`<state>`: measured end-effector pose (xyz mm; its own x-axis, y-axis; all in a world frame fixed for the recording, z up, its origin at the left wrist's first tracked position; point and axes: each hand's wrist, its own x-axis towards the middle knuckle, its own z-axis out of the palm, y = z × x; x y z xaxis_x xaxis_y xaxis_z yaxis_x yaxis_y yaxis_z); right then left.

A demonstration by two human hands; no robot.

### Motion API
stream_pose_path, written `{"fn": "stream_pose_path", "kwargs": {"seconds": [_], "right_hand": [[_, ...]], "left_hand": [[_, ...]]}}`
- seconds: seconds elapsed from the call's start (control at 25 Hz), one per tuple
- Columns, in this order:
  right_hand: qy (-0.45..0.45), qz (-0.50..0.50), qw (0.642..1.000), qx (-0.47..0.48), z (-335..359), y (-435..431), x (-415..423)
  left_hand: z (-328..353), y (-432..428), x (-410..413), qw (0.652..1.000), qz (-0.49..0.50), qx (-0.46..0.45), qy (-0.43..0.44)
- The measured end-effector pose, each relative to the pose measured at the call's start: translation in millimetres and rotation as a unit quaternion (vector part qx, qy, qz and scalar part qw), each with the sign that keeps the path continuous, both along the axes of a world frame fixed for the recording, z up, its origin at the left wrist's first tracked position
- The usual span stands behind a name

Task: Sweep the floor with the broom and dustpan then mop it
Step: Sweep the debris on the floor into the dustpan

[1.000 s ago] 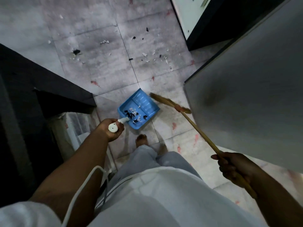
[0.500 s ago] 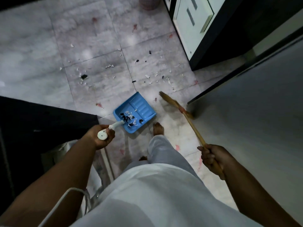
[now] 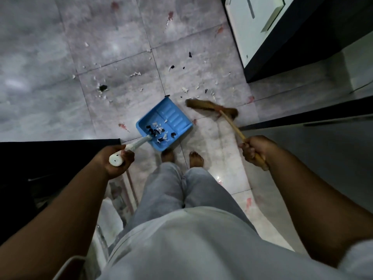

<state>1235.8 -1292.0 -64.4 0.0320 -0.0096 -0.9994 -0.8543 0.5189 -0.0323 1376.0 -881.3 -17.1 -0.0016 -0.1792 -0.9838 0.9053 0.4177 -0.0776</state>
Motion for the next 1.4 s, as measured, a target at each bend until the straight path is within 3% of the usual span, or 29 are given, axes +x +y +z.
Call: {"fn": "stream_pose_path", "kwargs": {"seconds": [0.28, 0.52, 0.8, 1.08, 1.4], "right_hand": [[-0.044, 0.039, 0.998, -0.002, 20, -16, 20], [-0.028, 0.081, 0.996, 0.002, 42, 7, 6], [0.008, 0.134, 0.991, 0.006, 29, 51, 88], [0.007, 0.080, 0.997, 0.003, 25, 56, 157], [0.003, -0.028, 0.999, 0.016, 94, 50, 126]], "left_hand": [[10, 3, 20, 1.000, 0.014, 0.005, -0.002], [11, 28, 30, 0.997, 0.077, -0.003, -0.027], [1, 63, 55, 0.994, 0.106, 0.035, -0.007], [1, 75, 106, 0.995, 0.098, 0.018, 0.009], [-17, 53, 193, 0.999, 0.038, 0.012, 0.025]]}}
